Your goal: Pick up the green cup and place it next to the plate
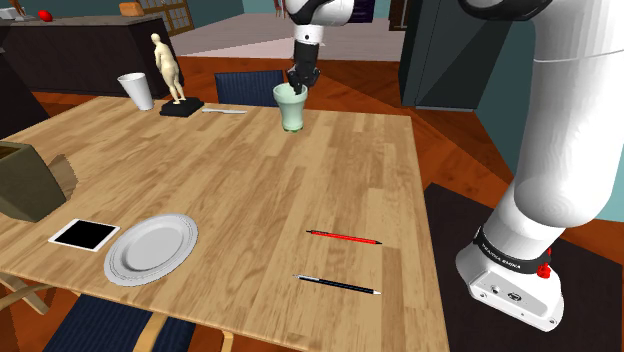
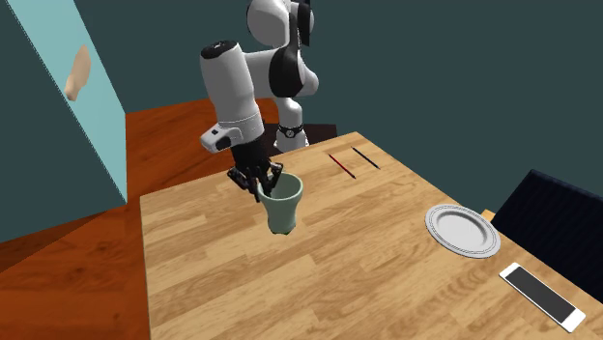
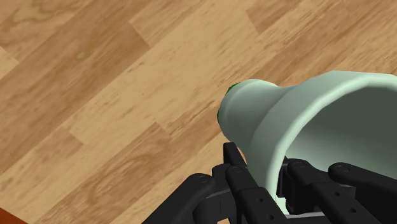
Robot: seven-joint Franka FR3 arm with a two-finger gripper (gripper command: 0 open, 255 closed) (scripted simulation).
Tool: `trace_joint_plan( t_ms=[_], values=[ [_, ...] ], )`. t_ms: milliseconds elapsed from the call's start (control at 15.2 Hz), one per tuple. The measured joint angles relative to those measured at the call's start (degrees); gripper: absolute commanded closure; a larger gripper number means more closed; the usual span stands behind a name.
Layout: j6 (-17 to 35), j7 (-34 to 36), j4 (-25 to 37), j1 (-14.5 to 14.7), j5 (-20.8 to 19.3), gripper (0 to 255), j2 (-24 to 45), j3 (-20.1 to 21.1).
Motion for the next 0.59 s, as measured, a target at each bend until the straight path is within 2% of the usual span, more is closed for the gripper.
trace_joint_plan(
  t_ms=[594],
  values=[
    [-6.4, 1.2, 5.5, -0.1, -0.5, 255, -1.0, -0.1]
  ],
)
